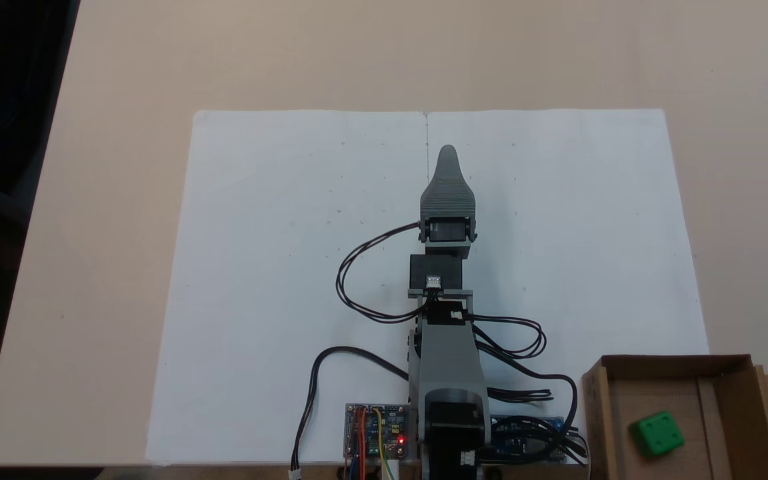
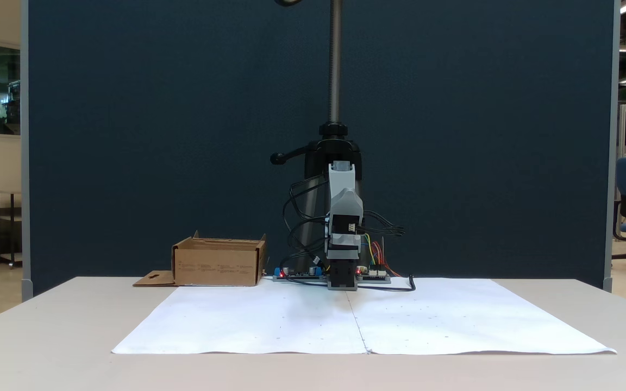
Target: Grasp a green dice and put it in the bin.
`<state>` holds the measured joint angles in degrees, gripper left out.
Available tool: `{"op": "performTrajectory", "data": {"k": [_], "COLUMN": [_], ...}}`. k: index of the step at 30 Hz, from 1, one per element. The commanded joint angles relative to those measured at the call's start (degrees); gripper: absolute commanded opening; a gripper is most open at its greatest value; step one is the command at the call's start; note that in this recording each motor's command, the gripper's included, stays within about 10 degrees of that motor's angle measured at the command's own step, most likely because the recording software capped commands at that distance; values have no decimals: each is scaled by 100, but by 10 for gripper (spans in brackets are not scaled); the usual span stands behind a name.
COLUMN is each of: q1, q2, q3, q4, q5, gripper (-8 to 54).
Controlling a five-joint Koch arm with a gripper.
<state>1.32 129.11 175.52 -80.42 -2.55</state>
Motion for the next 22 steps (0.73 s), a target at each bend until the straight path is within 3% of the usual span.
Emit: {"op": "performTrajectory", "data": {"k": [1, 22], "q1": [70, 211], "q2": [571, 571], "q3": [378, 378], "q4": [-483, -325], "q5": [343, 308], "gripper": [446, 446]}}
